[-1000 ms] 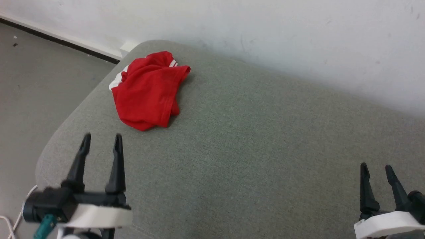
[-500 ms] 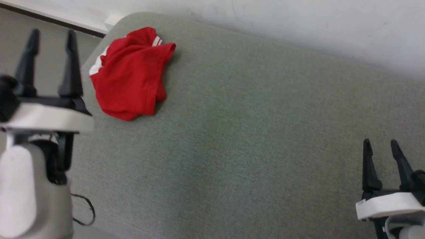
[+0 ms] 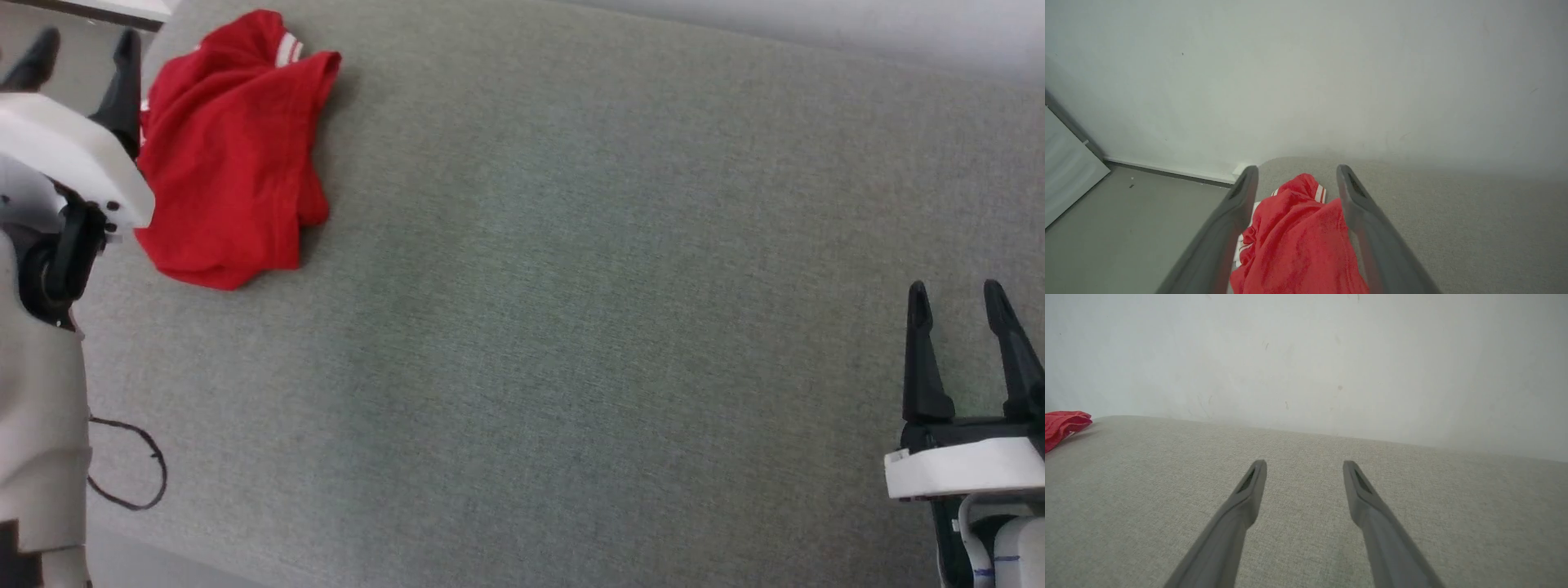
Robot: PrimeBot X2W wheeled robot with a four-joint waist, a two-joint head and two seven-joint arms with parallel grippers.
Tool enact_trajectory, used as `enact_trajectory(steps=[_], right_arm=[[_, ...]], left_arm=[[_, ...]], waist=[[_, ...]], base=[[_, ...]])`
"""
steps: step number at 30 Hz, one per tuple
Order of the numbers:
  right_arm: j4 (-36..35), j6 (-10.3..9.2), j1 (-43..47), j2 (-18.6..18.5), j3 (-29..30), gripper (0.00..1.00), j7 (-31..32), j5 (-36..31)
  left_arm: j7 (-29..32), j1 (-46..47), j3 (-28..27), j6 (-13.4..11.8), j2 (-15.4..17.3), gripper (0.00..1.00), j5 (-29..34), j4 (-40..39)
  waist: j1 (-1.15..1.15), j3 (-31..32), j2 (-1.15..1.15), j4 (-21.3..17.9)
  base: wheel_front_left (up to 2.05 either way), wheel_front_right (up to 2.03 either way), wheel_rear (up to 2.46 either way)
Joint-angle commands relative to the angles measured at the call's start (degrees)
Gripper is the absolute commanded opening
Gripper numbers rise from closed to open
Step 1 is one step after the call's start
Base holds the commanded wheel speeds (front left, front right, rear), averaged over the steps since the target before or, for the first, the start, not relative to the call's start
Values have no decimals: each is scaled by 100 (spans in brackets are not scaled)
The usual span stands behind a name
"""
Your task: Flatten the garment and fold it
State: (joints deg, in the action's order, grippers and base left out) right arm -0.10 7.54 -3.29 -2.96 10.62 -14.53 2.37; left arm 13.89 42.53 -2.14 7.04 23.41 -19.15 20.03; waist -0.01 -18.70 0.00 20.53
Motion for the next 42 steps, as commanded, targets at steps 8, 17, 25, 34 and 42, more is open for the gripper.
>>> enact_trajectory(steps=[8, 17, 25, 34, 42], right_arm=[[-360, -5, -100, 8, -14, 100, 263, -173], [-881, -5, -78, 8, -8, 100, 597, -379], [-1179, -5, -65, 8, -50, 100, 766, -424], [-1287, -5, -68, 8, -47, 100, 844, -457], [-1052, -5, -111, 8, -116, 100, 671, -300]], left_arm=[[1176, 551, 649, 43, 490, 100, -615, 969], [1739, 780, 939, 44, 777, 100, -986, 1729], [1969, 791, 979, 44, 739, 100, -1308, 2250], [1941, 782, 1086, 41, 769, 0, -1337, 2560], [1731, 876, 1149, 43, 1024, 0, -1327, 2602]], waist=[[1, -514, 0, -329], [1, -990, 0, -466], [1, -1244, 0, -533], [1, -1402, 0, -567], [1, -1019, 0, -624]], base=[[0, 0, 0], [0, 0, 0], [0, 0, 0], [0, 0, 0], [0, 0, 0]])
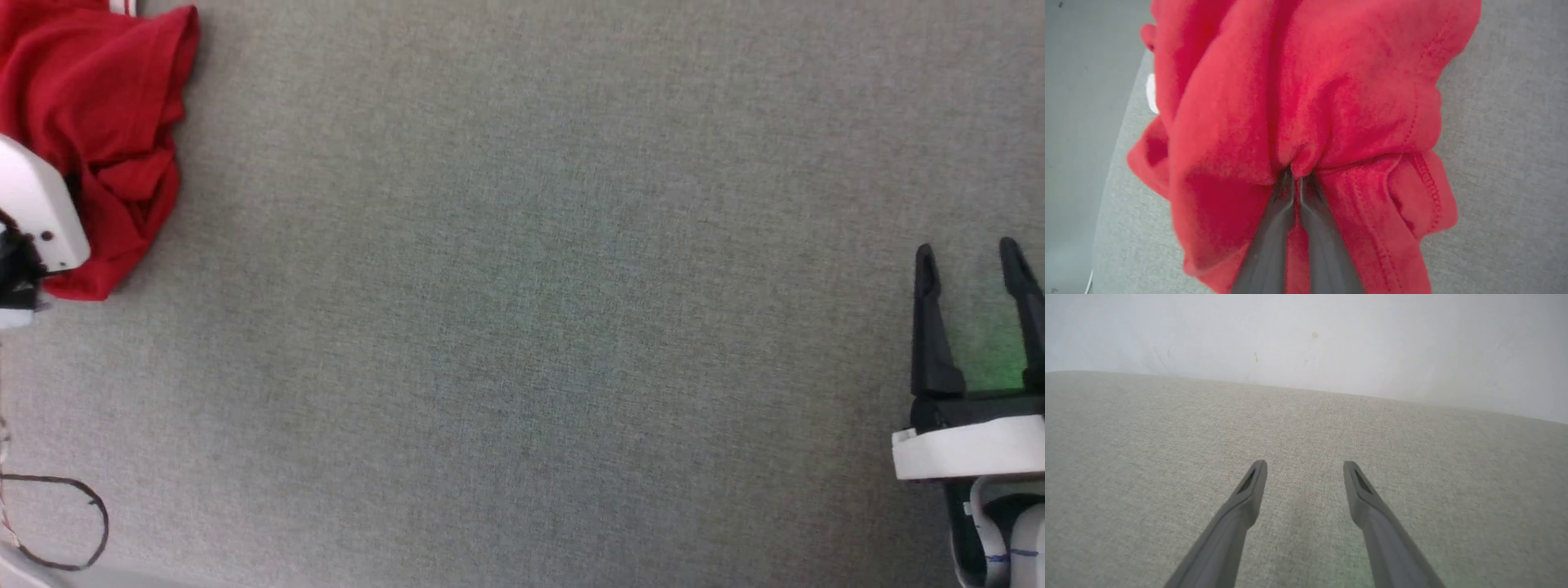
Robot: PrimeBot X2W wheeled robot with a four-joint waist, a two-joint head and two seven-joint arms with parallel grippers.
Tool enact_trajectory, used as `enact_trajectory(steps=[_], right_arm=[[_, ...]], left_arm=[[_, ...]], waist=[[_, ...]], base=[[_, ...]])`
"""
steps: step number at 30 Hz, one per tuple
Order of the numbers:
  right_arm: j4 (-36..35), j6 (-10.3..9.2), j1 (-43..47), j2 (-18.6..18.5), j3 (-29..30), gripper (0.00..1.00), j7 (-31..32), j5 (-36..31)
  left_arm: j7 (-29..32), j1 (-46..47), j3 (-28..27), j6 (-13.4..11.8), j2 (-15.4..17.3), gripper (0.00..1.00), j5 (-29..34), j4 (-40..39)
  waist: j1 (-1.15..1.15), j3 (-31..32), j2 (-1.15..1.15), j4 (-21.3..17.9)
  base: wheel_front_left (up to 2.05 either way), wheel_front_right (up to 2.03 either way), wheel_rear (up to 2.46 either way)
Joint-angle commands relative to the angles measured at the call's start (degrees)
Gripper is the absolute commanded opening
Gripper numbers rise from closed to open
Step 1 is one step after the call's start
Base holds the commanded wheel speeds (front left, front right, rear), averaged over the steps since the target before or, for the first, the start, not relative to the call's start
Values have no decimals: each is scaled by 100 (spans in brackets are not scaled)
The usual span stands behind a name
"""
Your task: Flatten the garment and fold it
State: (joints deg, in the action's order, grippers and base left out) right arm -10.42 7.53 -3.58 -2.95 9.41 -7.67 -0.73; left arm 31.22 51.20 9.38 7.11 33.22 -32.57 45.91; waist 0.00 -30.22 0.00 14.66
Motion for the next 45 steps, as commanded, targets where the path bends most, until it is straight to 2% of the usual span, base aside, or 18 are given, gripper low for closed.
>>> enact_trajectory(steps=[1, 5, 16, 22, 30, 34, 40, 45], right_arm=[[33, -4, -84, 7, -21, 100, -53, 40], [280, -4, -72, 7, -70, 100, -206, 173], [969, -4, 113, 7, -134, 100, -571, 595], [1250, -4, 249, 7, -149, 100, -689, 797], [1343, -4, 434, 7, 0, 100, -729, 969], [1272, -4, 518, 7, 88, 100, -731, 1028], [1165, -4, 581, 7, 185, 100, -731, 1083], [1026, -4, 554, 7, 294, 100, -732, 1069]], left_arm=[[-65, 10, 10, 35, 98, 0, 42, -10], [-355, 26, 27, 34, 248, 0, 132, -124], [-924, 430, 183, 33, 396, 0, 375, -865], [-937, 769, 528, 35, 275, 0, 503, -1455], [-707, 1139, 1028, 31, -182, 0, 427, -2298], [-595, 1243, 1113, -89, -542, 0, 312, -2665], [-398, 1273, 1266, -290, -1144, 0, 69, -3243], [-346, 1117, 1467, -358, -1559, 0, -92, -3657]], waist=[[0, 214, 0, -58], [0, 582, 0, -139], [0, 1648, 0, -294], [0, 2214, 0, -417], [0, 2766, 0, -680], [0, 2924, 0, -865], [0, 2987, 0, -1185], [0, 2897, 0, -1471]], base=[[0, 0, 0], [0, 0, 0], [0, 0, 0], [0, 0, 0], [0, 0, 0], [0, 0, 0], [0, 0, 0], [0, 0, 0]])
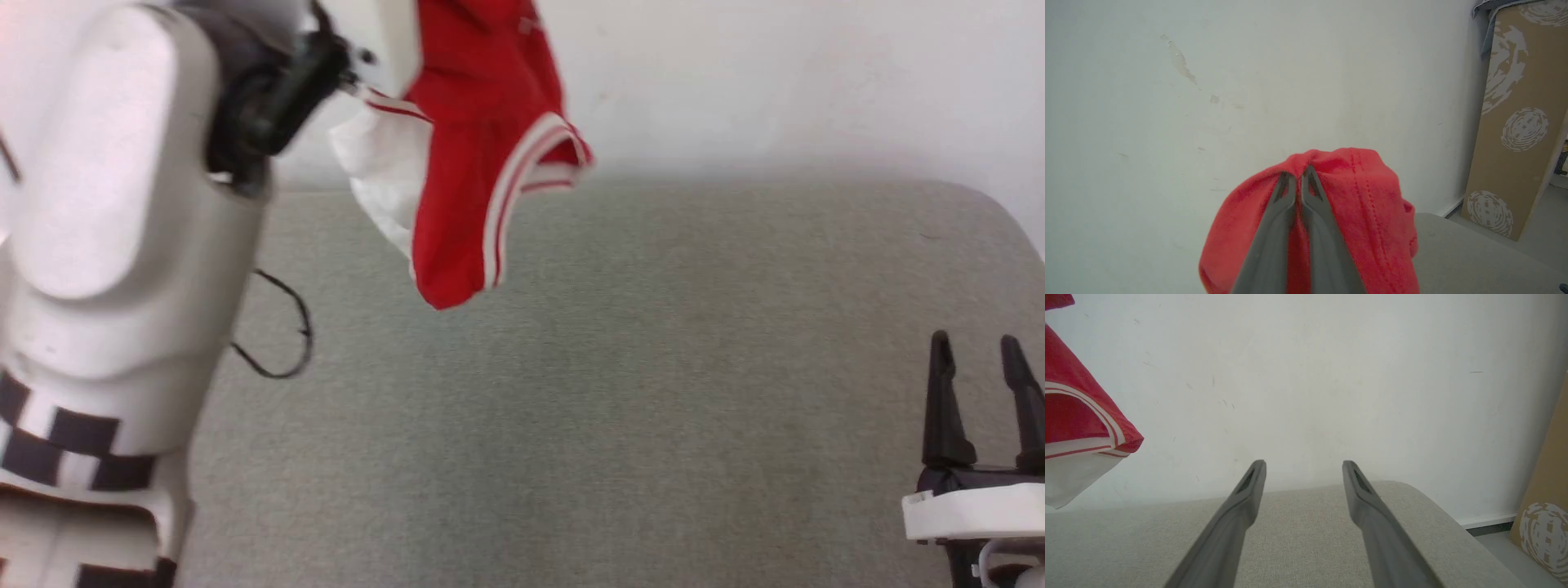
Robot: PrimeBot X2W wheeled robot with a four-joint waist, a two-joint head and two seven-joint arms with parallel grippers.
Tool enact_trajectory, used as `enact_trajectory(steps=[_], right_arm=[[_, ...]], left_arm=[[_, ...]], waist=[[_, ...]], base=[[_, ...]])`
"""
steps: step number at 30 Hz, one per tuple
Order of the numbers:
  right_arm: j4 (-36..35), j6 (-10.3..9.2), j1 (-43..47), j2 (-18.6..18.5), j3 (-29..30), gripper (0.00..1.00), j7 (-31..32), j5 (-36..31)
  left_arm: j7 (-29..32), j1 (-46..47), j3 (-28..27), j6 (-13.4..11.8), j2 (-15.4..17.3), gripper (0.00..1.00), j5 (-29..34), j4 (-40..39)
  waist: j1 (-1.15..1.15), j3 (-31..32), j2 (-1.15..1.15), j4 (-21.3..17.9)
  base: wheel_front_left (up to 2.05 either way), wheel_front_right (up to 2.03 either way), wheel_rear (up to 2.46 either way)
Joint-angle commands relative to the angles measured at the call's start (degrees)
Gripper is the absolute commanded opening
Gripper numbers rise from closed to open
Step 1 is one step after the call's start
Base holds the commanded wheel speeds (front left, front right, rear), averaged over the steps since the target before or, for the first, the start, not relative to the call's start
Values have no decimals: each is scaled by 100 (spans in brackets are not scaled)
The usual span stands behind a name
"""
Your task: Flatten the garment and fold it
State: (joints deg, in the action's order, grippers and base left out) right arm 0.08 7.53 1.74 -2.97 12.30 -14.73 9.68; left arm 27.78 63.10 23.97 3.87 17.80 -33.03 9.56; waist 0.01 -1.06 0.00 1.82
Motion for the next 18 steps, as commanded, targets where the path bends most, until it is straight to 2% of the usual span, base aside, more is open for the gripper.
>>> enact_trajectory(steps=[1, 11, 15, 18], right_arm=[[-58, -4, 11, 10, 25, 100, -26, 17], [-171, -4, -51, 10, 138, 100, -27, 22], [-165, -4, -41, 10, 126, 100, -27, 71], [-175, -4, -61, 10, 103, 100, -27, 103]], left_arm=[[-4, -137, 51, -63, -101, 0, -71, -87], [-477, -1256, 712, -282, -765, 0, -5, -536], [-757, -1884, 1069, -364, -861, 0, 177, -264], [-909, -2378, 1372, -442, -850, 0, 366, 240]], waist=[[-1, -53, 0, -244], [-1, -297, 0, -714], [-1, -381, 0, -820], [-1, -468, 0, -879]], base=[[0, 0, 0], [0, 0, 0], [0, 0, 0], [0, 0, 0]])
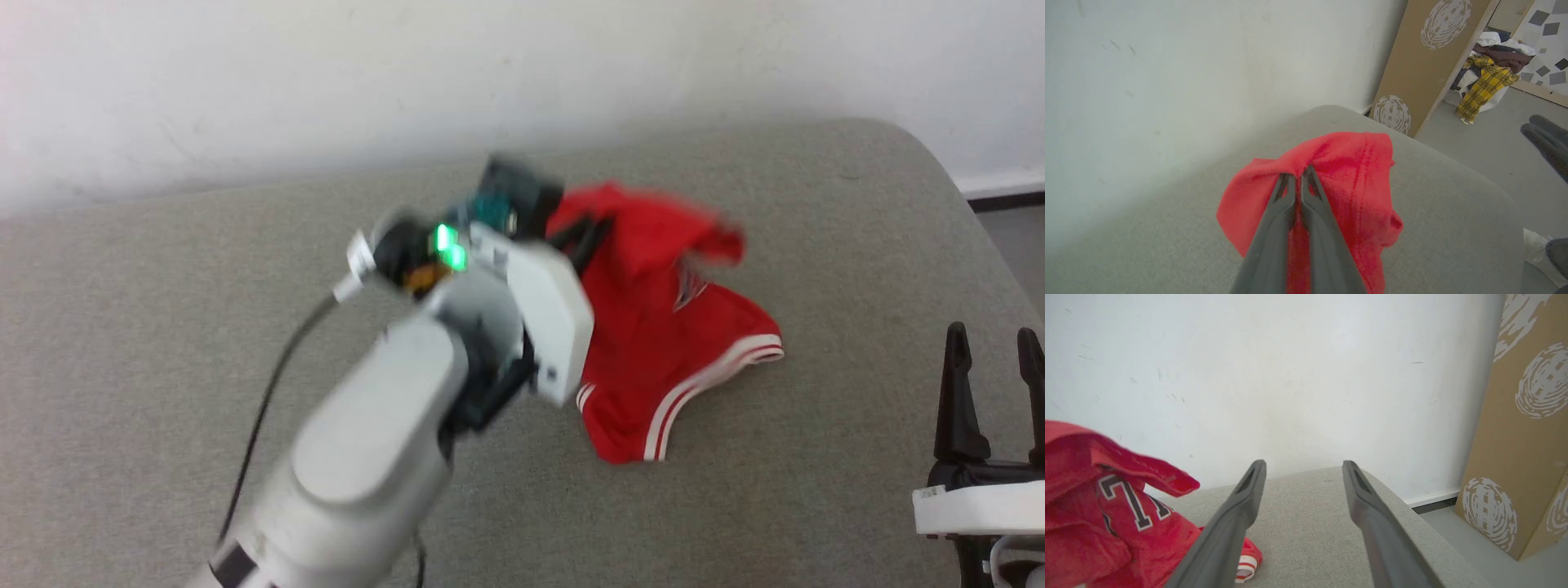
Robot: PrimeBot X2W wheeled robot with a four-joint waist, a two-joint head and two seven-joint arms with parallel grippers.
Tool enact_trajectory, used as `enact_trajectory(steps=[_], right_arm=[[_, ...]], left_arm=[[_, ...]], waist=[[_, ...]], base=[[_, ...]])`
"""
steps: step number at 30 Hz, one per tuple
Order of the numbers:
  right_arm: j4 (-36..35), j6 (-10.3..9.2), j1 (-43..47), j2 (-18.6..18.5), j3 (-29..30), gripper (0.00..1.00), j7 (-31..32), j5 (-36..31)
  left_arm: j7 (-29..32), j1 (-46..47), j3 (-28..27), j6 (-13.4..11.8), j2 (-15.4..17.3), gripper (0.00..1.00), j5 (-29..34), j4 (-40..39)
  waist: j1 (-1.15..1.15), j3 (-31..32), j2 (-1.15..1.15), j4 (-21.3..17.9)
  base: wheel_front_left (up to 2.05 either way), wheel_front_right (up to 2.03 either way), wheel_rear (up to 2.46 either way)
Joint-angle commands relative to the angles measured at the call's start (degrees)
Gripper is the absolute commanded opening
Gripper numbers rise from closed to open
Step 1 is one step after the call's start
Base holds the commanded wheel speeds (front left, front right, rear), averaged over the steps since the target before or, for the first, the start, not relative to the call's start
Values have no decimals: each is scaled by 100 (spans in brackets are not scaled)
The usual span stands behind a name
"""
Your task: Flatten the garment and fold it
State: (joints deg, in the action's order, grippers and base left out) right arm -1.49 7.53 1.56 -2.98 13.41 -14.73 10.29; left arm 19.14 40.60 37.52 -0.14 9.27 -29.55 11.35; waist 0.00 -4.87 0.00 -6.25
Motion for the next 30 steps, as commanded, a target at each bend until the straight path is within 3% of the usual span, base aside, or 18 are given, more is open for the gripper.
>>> enact_trajectory(steps=[1, 9, 10, 11, 12, 18, 23, 30], right_arm=[[-18, -4, -52, 11, -10, 100, -27, 49], [30, -4, -137, 11, -29, 100, -27, 62], [46, -4, -137, 11, -22, 100, -27, 60], [61, -4, -131, 11, -18, 100, -27, 57], [76, -4, -118, 11, -4, 100, -27, 51], [123, -4, -35, 11, -8, 100, -27, 23], [136, -4, 77, 11, 2, 100, -27, -4], [124, -4, 331, 11, 1, 100, -27, -31]], left_arm=[[-46, -299, 101, -58, -21, 0, 14, 291], [-47, -808, 565, 49, -195, 0, 33, 1759], [-146, -783, 525, 36, -241, 6, 1, 1829], [-250, -749, 483, 16, -281, 47, -22, 1876], [-363, -700, 456, 31, -314, 100, -38, 1893], [-1180, -661, -56, -116, -291, 100, -271, 1416], [-1896, -1148, -589, -443, 59, 100, -375, 584], [-3238, -2796, -1684, -1090, 711, 100, -449, -1082]], waist=[[0, -111, 0, -84], [0, -240, 0, -88], [0, -224, 0, -59], [0, -202, 0, -33], [0, -161, 0, 13], [0, 149, 0, 202], [0, 335, 0, 297], [0, 427, 0, 408]], base=[[0, 0, 0], [0, 0, 0], [0, 0, 0], [0, 0, 0], [0, 0, 0], [0, 0, 0], [0, 0, 0], [0, 0, 0]])
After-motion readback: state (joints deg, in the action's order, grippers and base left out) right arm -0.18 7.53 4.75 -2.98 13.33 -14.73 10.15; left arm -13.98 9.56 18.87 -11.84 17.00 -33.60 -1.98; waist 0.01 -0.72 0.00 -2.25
